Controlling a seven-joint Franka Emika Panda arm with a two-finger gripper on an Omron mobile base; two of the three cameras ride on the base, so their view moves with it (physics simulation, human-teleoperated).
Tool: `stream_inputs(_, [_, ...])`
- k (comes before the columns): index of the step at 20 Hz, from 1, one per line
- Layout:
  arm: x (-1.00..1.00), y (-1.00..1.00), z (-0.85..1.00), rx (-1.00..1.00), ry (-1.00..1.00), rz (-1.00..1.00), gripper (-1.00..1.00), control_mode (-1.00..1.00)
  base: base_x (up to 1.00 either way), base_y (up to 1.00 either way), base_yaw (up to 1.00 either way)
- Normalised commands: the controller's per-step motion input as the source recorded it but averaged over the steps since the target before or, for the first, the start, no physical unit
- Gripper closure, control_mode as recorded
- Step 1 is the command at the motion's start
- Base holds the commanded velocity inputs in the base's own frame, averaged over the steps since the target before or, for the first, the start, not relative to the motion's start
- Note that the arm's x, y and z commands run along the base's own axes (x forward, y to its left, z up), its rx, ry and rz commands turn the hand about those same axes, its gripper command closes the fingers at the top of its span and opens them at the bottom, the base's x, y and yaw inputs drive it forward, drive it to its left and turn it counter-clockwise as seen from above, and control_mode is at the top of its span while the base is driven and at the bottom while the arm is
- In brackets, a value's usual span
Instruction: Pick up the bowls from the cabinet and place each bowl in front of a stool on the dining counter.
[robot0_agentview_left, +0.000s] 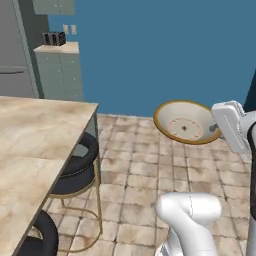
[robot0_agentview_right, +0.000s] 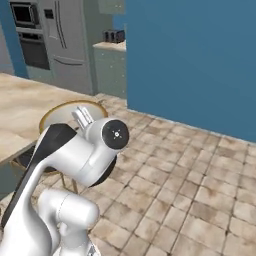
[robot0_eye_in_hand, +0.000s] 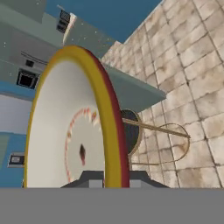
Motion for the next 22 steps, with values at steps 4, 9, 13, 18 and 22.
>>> stream_inputs(4, [0.0,0.0,0.0,0.0,0.0,0.0,1.0,1.0,0.86,0.27,0.65])
stream_inputs(9, [0.0,0.0,0.0,0.0,0.0,0.0,1.0,1.0,0.78,0.26,0.66])
stream_inputs(13, [0.0,0.0,0.0,0.0,0.0,0.0,1.0,1.0,0.81,0.24,0.66])
stream_inputs(18, [0.0,0.0,0.0,0.0,0.0,0.0,1.0,1.0,0.85,0.06,0.62])
stream_inputs(22, [0.0,0.0,0.0,0.0,0.0,0.0,1.0,1.0,0.72,-0.01,0.53])
